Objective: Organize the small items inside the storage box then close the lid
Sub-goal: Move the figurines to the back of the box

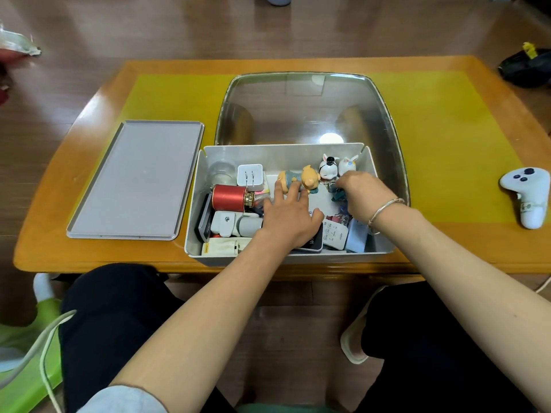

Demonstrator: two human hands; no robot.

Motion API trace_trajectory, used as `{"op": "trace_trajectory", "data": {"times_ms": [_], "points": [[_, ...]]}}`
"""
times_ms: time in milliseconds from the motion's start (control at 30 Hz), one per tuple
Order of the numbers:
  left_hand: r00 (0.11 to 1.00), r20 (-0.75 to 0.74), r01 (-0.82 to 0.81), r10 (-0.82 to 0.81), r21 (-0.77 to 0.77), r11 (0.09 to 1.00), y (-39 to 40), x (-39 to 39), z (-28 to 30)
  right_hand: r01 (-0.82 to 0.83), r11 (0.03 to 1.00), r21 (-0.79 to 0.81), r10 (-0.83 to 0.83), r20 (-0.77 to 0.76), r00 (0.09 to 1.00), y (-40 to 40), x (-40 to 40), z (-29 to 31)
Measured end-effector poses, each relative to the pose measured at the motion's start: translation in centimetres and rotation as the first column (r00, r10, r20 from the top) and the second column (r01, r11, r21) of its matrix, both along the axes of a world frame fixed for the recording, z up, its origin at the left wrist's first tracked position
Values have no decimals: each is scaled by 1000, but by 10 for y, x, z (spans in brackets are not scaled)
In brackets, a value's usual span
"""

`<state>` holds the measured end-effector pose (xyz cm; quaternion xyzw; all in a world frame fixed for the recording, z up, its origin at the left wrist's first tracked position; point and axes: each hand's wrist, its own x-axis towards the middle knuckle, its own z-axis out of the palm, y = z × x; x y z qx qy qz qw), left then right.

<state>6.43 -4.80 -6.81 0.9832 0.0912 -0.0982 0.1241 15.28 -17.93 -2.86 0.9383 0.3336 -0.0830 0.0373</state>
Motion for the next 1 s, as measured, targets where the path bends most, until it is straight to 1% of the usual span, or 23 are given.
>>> {"op": "trace_trajectory", "data": {"times_ms": [133, 233, 367, 633, 833, 1000], "points": [[1000, -5, -6, 6, -8, 1000, 0, 0, 0, -8, 997, -78, 5, -40, 999, 5, 0, -4], [1000, -5, -4, 4, -12, 1000, 0, 0, 0, 3, 994, -108, -10, -71, 997, 7, 0, -7], [1000, -1, -6, 6, -13, 1000, 0, 0, 0, 50, 994, -96, -60, -99, 993, 8, 0, -9], [1000, 10, 1, -1, -30, 1000, 2, -1, 2, 35, 997, -74, -42, -99, 994, 5, -3, -4], [998, 67, 21, -16, -70, 997, 4, -7, 7, 13, 992, -129, -23, -82, 996, 8, -5, 1], [980, 200, 17, -1, -81, 997, 5, -7, 12, 53, 988, -145, -66, -87, 994, 12, -3, 0]]}}
